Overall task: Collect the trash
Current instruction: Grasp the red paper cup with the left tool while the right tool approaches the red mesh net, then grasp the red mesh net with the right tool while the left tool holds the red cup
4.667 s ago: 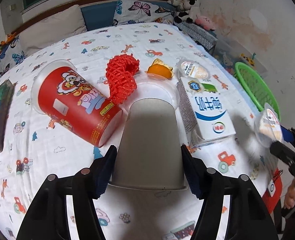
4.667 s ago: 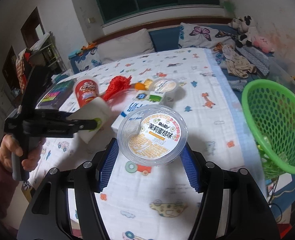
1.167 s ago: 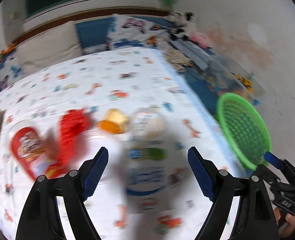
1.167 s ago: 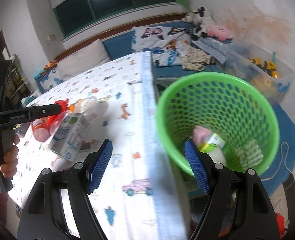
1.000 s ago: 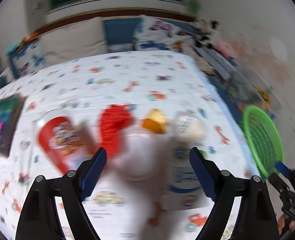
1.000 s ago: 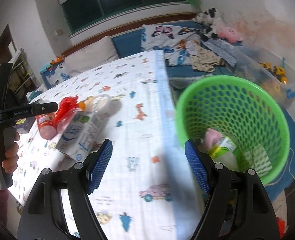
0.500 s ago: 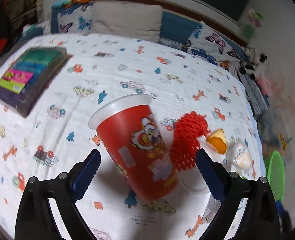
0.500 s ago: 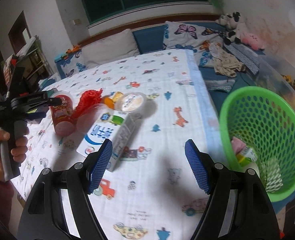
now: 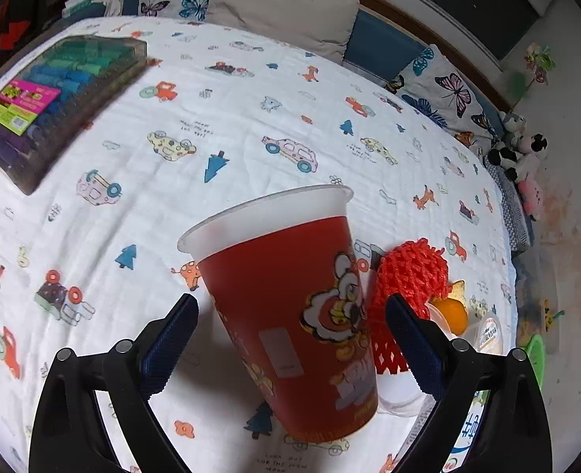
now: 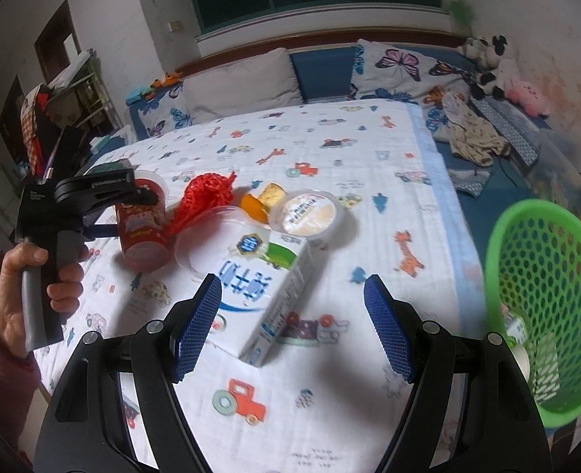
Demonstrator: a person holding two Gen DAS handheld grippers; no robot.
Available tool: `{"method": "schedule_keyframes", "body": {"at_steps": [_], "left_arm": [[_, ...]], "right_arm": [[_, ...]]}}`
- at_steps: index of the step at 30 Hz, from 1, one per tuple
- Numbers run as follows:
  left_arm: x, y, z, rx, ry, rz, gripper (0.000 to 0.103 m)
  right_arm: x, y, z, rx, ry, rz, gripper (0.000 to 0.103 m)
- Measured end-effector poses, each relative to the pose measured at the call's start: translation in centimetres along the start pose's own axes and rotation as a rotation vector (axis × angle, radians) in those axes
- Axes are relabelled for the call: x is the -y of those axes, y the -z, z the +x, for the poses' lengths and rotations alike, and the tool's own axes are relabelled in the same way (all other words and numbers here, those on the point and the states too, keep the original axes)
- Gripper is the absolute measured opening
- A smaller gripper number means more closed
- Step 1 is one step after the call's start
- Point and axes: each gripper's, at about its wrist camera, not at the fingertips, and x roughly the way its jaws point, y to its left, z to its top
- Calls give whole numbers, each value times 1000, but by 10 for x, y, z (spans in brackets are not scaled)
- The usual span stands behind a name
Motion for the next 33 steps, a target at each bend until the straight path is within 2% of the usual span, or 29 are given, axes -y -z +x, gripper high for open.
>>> {"method": "schedule_keyframes", "body": {"at_steps": [2,4,5,11,25,33], "left_arm": [[-3,-2,3,-8,14,-6,91],[-6,-4,6,-16,29,-11,79],[-8,-5,7,-21,41,-13,77],[-15,-10,4,-29,83,26,75],[-50,-24,-19,-16,46,119,75],[-64,-23,-17,-23,48,129,75]], "right_arm": [[-4,-5,5,-2,-3,-14,75],[-9,-10,11,-8,-12,-23,75],[-10,-12,14,-11,-17,-25,75],[-28,-29,38,-34,-55,-54,75],[-82,-81,113,-105,-159,-114,74],[-101,-91,160,-169,-115,-140,72]]}}
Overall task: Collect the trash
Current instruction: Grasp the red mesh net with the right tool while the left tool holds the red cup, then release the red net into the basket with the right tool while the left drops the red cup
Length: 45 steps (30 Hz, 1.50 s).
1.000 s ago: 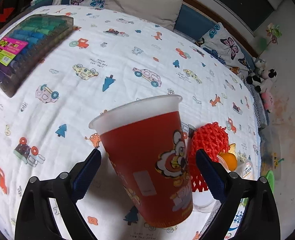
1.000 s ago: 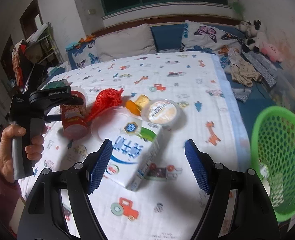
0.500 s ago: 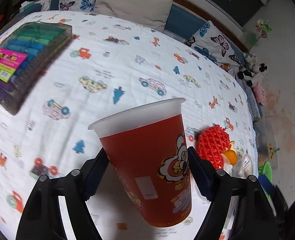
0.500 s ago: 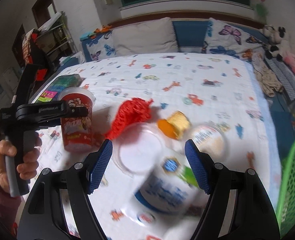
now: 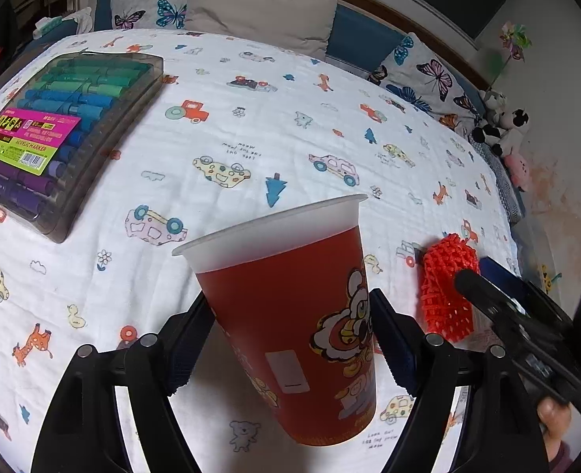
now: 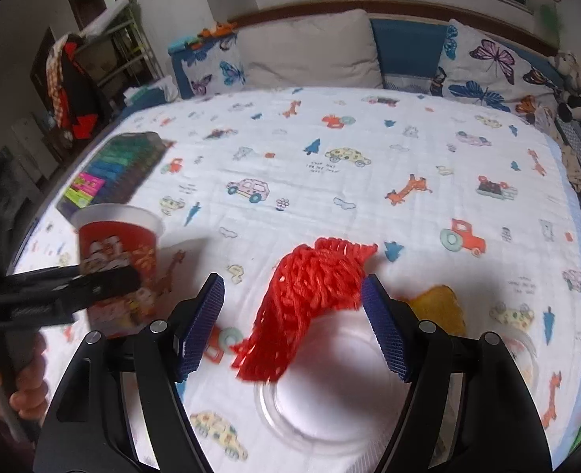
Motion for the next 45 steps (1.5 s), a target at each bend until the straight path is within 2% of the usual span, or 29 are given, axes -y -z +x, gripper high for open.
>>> {"method": "schedule_keyframes", "body": {"at_steps": [4,6,8,14,22,29,45], "left_arm": [[-3,1,0,0,2,1,75],[-3,2,1,0,3,3,75],[-2,3,2,-1,1,7,75],[3,5,0,0,13,16,75],[18,9,-16,24,41,53,75],[44,15,-28,31,77,105,74],[148,41,-43,11,187,275,74]], "right_arm": [[1,-2,15,-31,50,-6,72],[2,-2,18,-37,68,-8,67],[4,-3,20,-40,98,-15,55],[10,0,8,-20,81,3,42],[10,9,-32,61,33,33,41],[23,26,-72,124,29,82,41],[95,90,-161,213,164,217,41]]}}
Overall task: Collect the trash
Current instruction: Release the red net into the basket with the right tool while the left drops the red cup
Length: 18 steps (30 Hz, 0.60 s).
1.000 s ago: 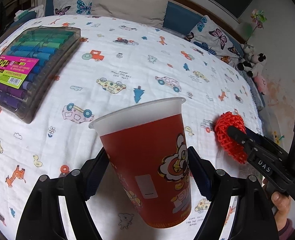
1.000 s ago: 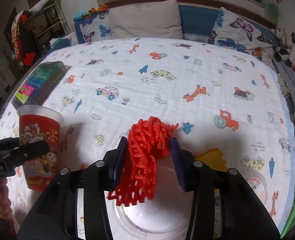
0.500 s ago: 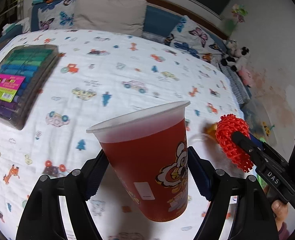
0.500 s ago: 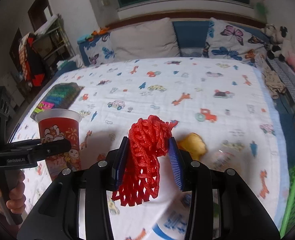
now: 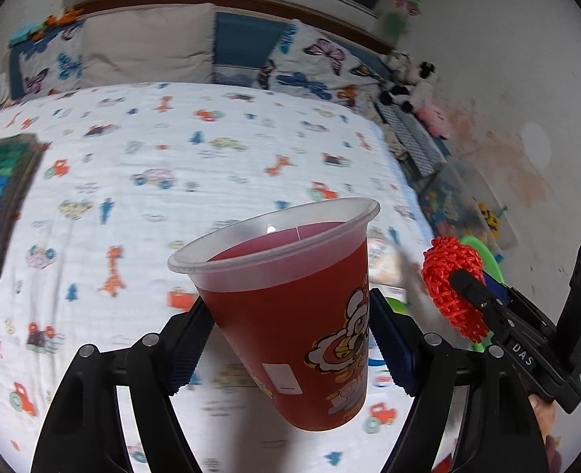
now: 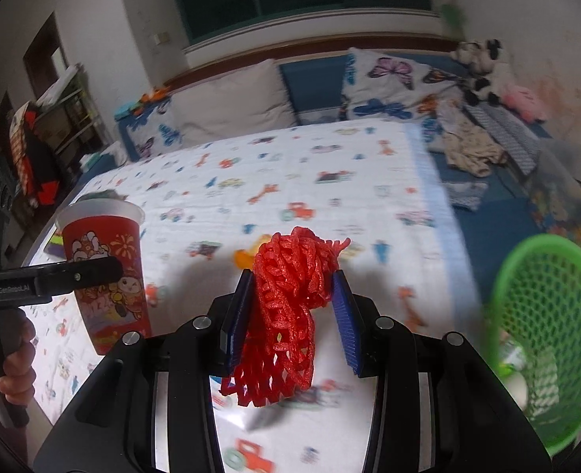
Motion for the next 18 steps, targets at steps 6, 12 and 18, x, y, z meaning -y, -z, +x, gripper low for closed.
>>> {"method": "schedule_keyframes", "body": {"at_steps": [6,12,18], "left_arm": [[47,0,5,-8,41,70,74],[91,2,15,-29,69,136,74],[136,5,28,-50,95,193,74]], "right_arm": [[49,12,-33,25,75,61,41],[103,30,-60,38,152,145,43],[155,50,-81,31,259,208,43]]}}
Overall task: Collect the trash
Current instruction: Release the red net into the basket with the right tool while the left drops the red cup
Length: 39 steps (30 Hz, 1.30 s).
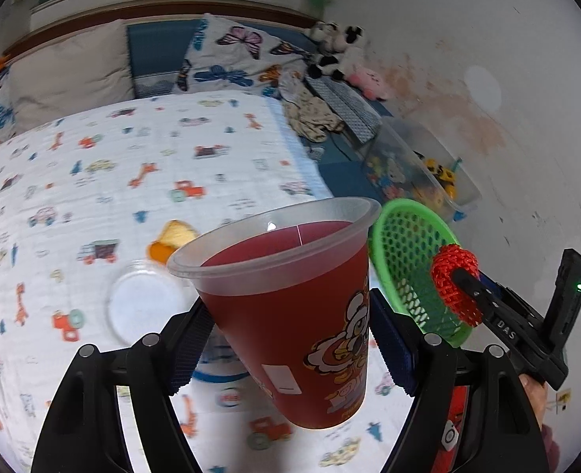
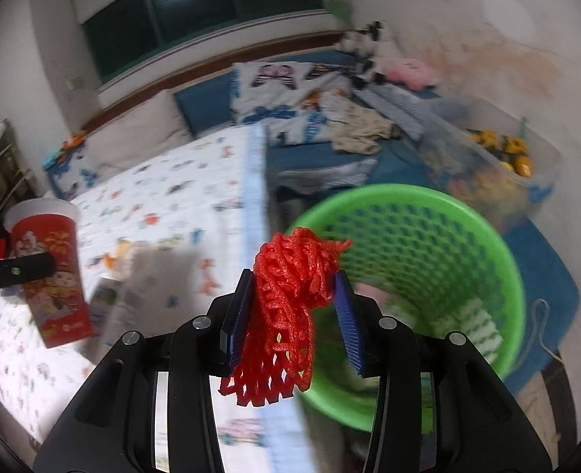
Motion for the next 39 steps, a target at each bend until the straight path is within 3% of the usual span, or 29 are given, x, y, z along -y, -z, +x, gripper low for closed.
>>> {"method": "schedule_keyframes", "body": {"at_steps": [5,12,26,39], "left_arm": [[31,-5,12,-16,20,43,74],[75,-14,24,-18,46,104,74],[139,-19,84,-97,103,185,74],[183,-21,133,-154,100,251,74]], "right_arm": [[43,6,2,-18,68,63,46],[82,14,4,-17,107,142,67],[97,25,-22,23,108,145,71],[99,36,-38,47,98,135,74]]}}
